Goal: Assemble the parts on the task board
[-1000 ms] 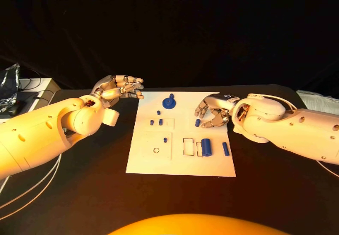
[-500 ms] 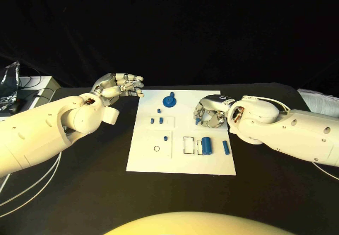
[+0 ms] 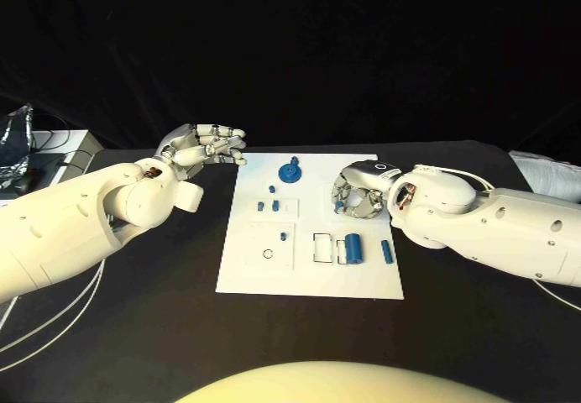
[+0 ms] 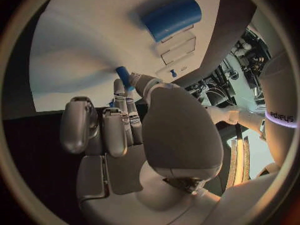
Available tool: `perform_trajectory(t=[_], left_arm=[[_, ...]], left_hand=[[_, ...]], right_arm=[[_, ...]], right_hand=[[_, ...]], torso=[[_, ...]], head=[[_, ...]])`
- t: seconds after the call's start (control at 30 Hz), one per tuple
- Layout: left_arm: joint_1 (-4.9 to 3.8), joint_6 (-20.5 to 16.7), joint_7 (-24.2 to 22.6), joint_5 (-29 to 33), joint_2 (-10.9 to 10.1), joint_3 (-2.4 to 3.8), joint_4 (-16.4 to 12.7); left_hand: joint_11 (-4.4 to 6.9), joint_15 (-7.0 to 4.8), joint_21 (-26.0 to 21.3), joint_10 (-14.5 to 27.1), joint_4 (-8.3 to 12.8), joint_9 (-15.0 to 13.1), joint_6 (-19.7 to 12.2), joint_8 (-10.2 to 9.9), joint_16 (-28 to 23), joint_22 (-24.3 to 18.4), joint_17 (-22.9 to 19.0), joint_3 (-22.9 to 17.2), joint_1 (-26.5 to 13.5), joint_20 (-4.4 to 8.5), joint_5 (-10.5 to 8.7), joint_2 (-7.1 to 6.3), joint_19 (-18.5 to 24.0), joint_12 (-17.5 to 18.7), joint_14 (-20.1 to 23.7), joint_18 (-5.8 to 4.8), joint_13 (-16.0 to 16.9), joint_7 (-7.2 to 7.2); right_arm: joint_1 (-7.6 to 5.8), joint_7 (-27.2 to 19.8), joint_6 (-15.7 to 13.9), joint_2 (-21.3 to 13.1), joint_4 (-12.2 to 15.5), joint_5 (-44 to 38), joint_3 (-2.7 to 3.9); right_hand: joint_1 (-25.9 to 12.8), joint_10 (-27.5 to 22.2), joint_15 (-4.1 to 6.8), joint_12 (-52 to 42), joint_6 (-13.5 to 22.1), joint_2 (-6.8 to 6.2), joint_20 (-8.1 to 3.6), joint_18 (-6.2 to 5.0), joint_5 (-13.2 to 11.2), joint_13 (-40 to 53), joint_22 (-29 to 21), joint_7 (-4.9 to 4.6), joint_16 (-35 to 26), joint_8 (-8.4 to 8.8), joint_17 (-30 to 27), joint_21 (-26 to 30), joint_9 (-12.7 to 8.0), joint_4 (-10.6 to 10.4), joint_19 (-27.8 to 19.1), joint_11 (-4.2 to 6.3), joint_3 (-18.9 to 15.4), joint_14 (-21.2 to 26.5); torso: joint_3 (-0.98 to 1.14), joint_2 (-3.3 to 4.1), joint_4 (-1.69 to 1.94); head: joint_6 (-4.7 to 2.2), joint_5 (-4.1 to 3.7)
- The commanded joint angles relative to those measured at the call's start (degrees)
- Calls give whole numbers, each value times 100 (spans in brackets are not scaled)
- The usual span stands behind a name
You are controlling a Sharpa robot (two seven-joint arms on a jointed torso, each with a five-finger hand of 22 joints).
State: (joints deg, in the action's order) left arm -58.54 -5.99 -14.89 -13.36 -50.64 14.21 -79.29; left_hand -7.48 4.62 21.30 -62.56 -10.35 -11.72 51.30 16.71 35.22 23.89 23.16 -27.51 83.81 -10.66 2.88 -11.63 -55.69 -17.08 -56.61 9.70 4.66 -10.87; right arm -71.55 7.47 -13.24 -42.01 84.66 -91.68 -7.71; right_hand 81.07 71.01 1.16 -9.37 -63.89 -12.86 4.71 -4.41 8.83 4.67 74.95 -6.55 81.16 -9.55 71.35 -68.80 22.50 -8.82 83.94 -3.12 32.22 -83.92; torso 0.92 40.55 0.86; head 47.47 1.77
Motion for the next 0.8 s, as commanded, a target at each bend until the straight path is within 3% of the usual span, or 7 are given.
perform_trajectory(t=[0.03, 0.2, 0.37, 0.53, 0.67, 0.8], left_arm=[[3, 86, -33, 16, 7, 5, -15], [3, 86, -33, 16, 14, 5, 11], [4, 89, -35, 16, 31, 5, 71], [4, 93, -37, 18, 52, 4, 131], [4, 105, -40, 22, 83, 4, 175], [13, 124, -43, 24, 120, 4, 200]], left_hand=[[-4, 5, -24, 45, -11, 7, 5, -25, 34, -10, 5, 30, -53, -5, 4, 15, 53, 33, 29, 47, 7, -25], [-4, 5, -24, 45, -11, 7, 5, -25, 34, -10, 5, 30, -53, -5, 4, 15, 53, 33, 29, 47, 7, -25], [-4, 5, -24, 45, -11, 7, 5, -25, 34, -10, 5, 30, -53, -5, 4, 15, 53, 33, 29, 47, 7, -25], [-4, 5, -24, 45, -11, 7, 5, -25, 34, -10, 5, 30, -53, -5, 4, 15, 53, 33, 29, 47, 7, -25], [-4, 5, -24, 45, -11, 7, 5, -25, 34, -10, 5, 30, -53, -5, 4, 15, 53, 33, 29, 47, 7, -25], [-1, 3, -27, 44, -9, 9, 11, -24, 43, -10, 17, 27, -44, -6, 4, 23, 50, 30, 35, 50, 9, -22]], right_arm=[[12, 198, -420, -26, 76, -204, -1], [9, 283, -611, -156, 314, -64, 32], [-62, 334, -740, -312, 712, 169, 112], [-85, 374, -805, -285, 949, 192, 141], [-24, 365, -809, -124, 1074, 122, 137], [122, 356, -866, 116, 1169, -73, 123]], right_hand=[[65, 84, 40, 44, -35, 125, -50, 63, 111, 39, 655, -2, 23, -71, -1, -61, 84, 70, 105, 22, 90, -242], [55, 104, 43, 65, -32, 118, -55, 69, 148, 48, 671, -4, 19, -93, -13, -90, 107, 110, 113, 24, 124, -241], [54, 107, 43, 70, -30, 117, -56, 71, 150, 50, 678, -5, 22, -96, -7, -104, 111, 120, 116, 24, 131, -242], [21, 99, 37, 106, 1, 102, -55, 77, 165, 52, 694, -19, 26, -99, -2, -132, 125, 143, 124, 12, 157, -244], [-2, 86, 29, 140, 31, 89, -52, 79, 177, 54, 700, -31, 27, -99, -4, -137, 136, 168, 125, 2, 183, -245], [-14, 78, 25, 159, 47, 78, -50, 75, 179, 55, 693, -38, 24, -98, -13, -115, 140, 184, 119, -4, 196, -243]], torso=[[-1, -2, 6], [-1, -9, 3], [-2, -11, 1], [0, -8, -8], [-3, 0, 3], [-5, -4, 6]], head=[[-7, -9], [-7, 6], [-15, 21], [-20, 58], [-20, 97], [-24, 131]])
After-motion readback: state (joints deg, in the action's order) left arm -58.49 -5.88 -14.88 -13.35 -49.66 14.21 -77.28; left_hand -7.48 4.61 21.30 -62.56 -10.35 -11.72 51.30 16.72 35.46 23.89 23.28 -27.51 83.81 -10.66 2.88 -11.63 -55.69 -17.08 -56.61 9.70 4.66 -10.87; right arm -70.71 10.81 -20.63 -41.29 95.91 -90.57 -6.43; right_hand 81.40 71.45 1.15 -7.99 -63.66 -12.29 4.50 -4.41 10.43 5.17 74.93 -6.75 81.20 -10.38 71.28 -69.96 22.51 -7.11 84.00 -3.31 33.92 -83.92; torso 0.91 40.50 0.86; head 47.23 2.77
